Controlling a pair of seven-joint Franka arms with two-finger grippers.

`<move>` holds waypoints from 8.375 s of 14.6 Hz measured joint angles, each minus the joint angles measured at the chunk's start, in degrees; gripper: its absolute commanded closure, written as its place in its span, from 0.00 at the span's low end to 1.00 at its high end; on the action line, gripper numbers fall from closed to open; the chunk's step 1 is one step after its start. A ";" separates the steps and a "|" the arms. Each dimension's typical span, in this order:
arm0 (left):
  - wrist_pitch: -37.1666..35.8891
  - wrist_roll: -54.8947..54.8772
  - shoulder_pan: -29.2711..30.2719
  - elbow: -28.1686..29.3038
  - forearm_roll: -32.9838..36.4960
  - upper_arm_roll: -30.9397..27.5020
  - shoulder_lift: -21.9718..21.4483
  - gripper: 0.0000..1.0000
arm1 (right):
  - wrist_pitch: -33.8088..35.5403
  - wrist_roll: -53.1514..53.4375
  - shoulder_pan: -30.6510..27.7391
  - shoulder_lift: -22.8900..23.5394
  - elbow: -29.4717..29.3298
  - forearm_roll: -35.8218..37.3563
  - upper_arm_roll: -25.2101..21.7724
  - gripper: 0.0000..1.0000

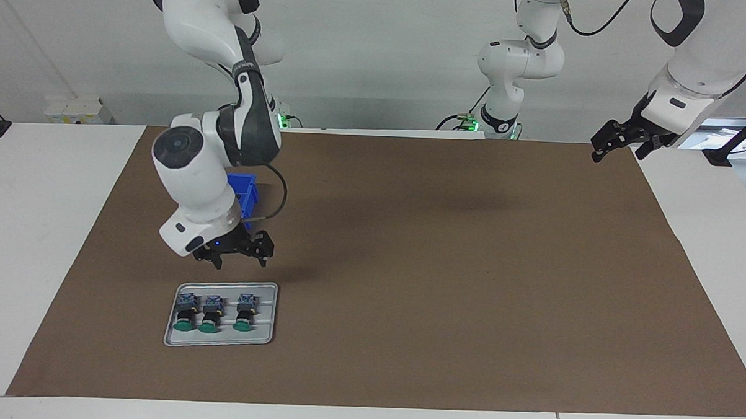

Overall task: Place and press button with both arms
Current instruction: 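Reach the right gripper to the metal tray and grasp a black button, then lift the button from the tray and carry it toward the table center, then lower the button onto the table center and open the right gripper, then retract the right gripper while the left gripper moves toward the button, then move the left gripper above the button's green top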

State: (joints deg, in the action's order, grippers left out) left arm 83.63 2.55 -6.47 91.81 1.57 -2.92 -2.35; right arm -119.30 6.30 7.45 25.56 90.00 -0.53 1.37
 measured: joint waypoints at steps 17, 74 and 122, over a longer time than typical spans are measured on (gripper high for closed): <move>-0.01 0.00 0.00 0.15 0.00 0.00 -0.04 0.00 | -9.73 0.06 -0.49 9.20 -1.37 1.51 -0.48 0.25; 0.81 0.00 0.00 0.66 0.00 0.00 -0.10 0.00 | -9.44 115.94 28.06 3.86 7.24 -3.64 1.28 0.24; 29.13 108.69 -35.52 12.31 -11.72 1.42 15.64 0.01 | 32.79 -6.81 -12.41 -26.69 3.77 3.67 0.09 0.01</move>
State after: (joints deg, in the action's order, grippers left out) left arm 112.76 111.23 -41.99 104.12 -10.15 -1.49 13.29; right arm -86.51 -0.51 -4.96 -1.13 93.78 3.14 1.46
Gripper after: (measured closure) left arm 0.004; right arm 0.013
